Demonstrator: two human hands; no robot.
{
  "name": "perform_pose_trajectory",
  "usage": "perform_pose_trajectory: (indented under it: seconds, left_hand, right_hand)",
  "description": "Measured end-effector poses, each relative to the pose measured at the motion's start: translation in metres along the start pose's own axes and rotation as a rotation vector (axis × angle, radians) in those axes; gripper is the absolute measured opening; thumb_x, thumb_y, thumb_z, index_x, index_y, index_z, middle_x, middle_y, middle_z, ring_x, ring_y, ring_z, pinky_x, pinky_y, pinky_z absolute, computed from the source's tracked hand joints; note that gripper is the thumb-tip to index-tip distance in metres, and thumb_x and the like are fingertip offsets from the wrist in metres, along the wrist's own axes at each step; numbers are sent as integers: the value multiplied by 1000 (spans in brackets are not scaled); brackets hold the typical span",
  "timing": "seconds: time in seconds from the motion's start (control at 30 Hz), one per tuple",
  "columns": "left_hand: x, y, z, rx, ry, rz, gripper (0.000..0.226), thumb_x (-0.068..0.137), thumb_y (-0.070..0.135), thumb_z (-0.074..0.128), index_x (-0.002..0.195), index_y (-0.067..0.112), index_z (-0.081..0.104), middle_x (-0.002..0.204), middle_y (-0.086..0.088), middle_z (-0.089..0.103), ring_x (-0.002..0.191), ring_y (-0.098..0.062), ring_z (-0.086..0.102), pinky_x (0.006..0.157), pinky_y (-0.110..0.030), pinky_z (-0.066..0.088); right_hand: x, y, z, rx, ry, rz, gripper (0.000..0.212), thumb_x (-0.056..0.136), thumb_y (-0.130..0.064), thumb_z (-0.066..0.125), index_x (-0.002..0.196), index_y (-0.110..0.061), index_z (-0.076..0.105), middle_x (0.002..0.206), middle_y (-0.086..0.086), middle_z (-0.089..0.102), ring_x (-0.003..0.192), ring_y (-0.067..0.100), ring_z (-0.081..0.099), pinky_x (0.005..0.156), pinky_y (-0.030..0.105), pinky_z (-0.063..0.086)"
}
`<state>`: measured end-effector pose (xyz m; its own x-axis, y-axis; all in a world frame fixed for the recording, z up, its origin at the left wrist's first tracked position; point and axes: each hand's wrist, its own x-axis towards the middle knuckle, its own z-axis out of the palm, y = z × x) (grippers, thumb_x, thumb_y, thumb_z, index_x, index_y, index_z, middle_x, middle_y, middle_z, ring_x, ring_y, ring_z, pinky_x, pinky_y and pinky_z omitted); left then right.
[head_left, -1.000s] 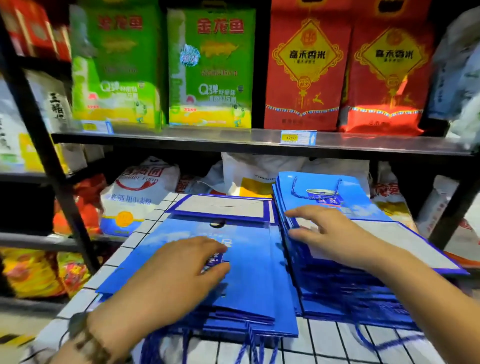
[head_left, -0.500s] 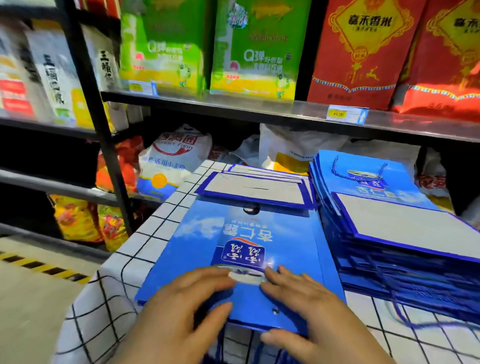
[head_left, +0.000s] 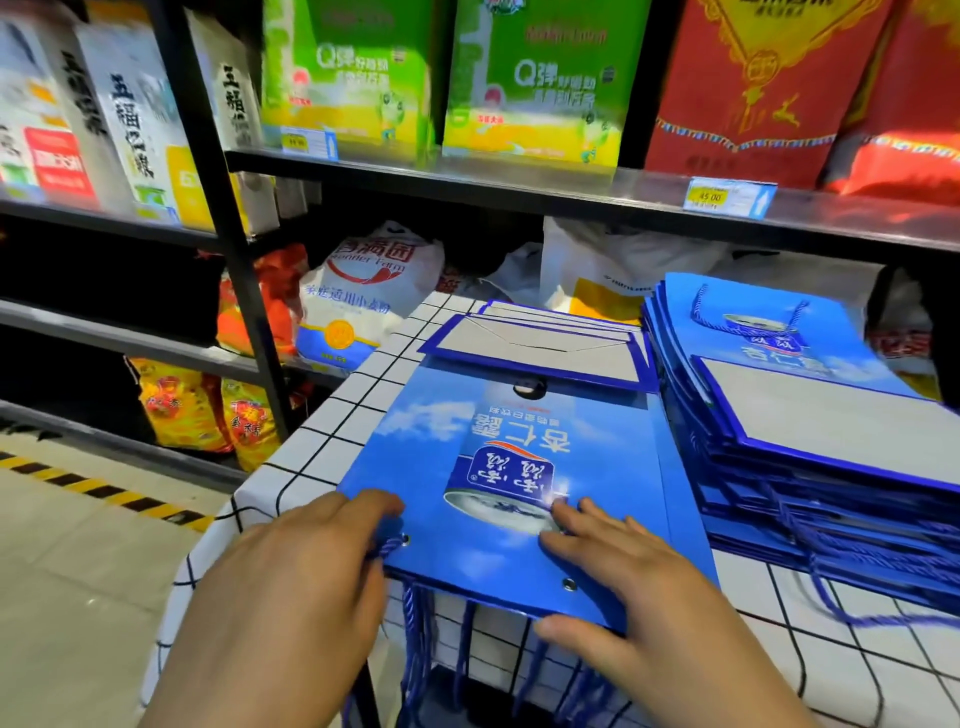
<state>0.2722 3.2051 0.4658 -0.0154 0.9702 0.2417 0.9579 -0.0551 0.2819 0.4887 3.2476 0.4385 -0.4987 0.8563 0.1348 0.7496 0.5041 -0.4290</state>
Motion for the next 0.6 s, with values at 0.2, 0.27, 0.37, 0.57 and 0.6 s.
perform_pose_trajectory:
  seconds: [0.2, 0.27, 0.37, 0.57, 0.6]
  left_hand:
    - [4, 31, 1, -1177, -52, -251, 36, 79, -5, 65, 83, 30, 72, 79, 13, 69, 58, -11, 65, 51, -19, 50]
    - [8, 44, 1, -1428, -108, -256, 27, 65, 4, 73, 85, 22, 75, 89, 7, 73, 67, -14, 69, 50, -19, 50]
    - [14, 58, 2, -1619, -121, -263, 35, 55, 8, 67, 89, 12, 72, 92, -4, 73, 72, -19, 71, 54, -20, 52]
    - [26, 61, 2, -1664, -91, -287, 45, 50, -4, 72, 91, 13, 71, 99, -6, 71, 78, -17, 70, 59, -22, 55]
    - [26, 59, 2, -1642, -94, -279, 40, 56, -1, 71, 93, 15, 70, 96, -4, 72, 79, -18, 71, 61, -23, 56]
  right_hand:
    - [1, -12, 2, -135, 46, 2, 77, 60, -73, 24, 125, -41, 51, 139, -27, 25, 132, -6, 25, 107, 18, 9]
    - [-2, -14, 2, 37, -29, 17, 72, 61, -72, 22, 126, -49, 42, 133, -43, 9, 126, -22, 2, 104, 4, -5]
    - [-8, -17, -8, 531, 8, 58, 38, 79, -45, 37, 102, -34, 65, 109, -55, 42, 116, -31, 26, 98, -6, 5]
    - [-12, -25, -15, 663, 87, 82, 34, 69, -53, 51, 72, -25, 71, 88, -19, 65, 89, -5, 60, 87, 14, 40]
    - [-10, -27, -17, 658, 146, 94, 36, 72, -51, 53, 66, -20, 70, 75, -11, 63, 72, 0, 61, 73, 15, 44]
